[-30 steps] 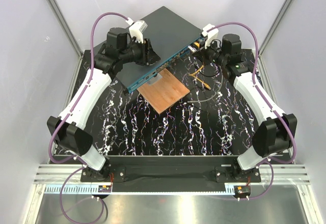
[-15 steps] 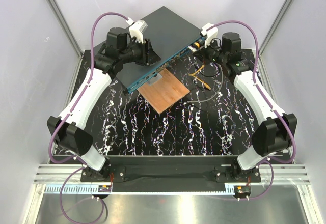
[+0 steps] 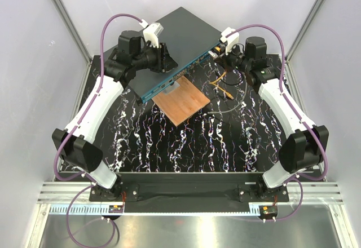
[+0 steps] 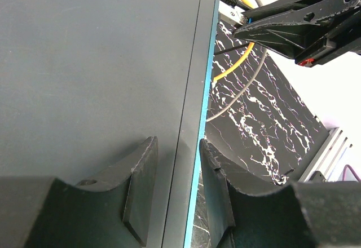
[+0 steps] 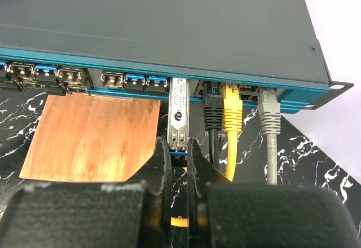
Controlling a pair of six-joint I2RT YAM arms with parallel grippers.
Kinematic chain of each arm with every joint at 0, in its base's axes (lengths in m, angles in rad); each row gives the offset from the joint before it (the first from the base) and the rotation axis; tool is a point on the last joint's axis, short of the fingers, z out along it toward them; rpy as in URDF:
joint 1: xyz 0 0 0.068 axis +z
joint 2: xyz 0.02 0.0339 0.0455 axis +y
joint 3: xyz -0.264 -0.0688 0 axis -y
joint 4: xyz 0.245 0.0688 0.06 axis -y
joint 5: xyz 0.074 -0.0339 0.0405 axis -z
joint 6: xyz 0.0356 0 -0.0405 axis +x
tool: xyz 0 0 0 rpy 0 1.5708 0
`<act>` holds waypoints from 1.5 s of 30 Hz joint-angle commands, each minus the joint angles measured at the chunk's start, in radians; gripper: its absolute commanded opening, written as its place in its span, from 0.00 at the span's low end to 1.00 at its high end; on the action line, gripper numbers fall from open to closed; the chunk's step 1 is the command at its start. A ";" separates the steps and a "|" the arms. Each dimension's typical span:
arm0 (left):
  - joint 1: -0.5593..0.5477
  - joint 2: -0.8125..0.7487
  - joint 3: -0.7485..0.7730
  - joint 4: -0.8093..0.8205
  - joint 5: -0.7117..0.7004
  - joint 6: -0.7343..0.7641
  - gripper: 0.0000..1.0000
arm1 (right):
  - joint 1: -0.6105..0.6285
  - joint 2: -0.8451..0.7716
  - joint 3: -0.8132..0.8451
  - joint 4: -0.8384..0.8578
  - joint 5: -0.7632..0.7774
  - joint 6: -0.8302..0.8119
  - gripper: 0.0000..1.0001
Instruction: Insert the plug into the switch port
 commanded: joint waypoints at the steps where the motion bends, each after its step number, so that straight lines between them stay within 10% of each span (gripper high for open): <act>1: -0.001 -0.002 0.012 0.058 0.023 0.000 0.41 | 0.023 -0.007 0.023 0.024 -0.037 0.020 0.00; 45: -0.001 -0.002 0.004 0.064 0.026 -0.003 0.43 | 0.030 -0.073 -0.034 0.058 -0.045 0.127 0.00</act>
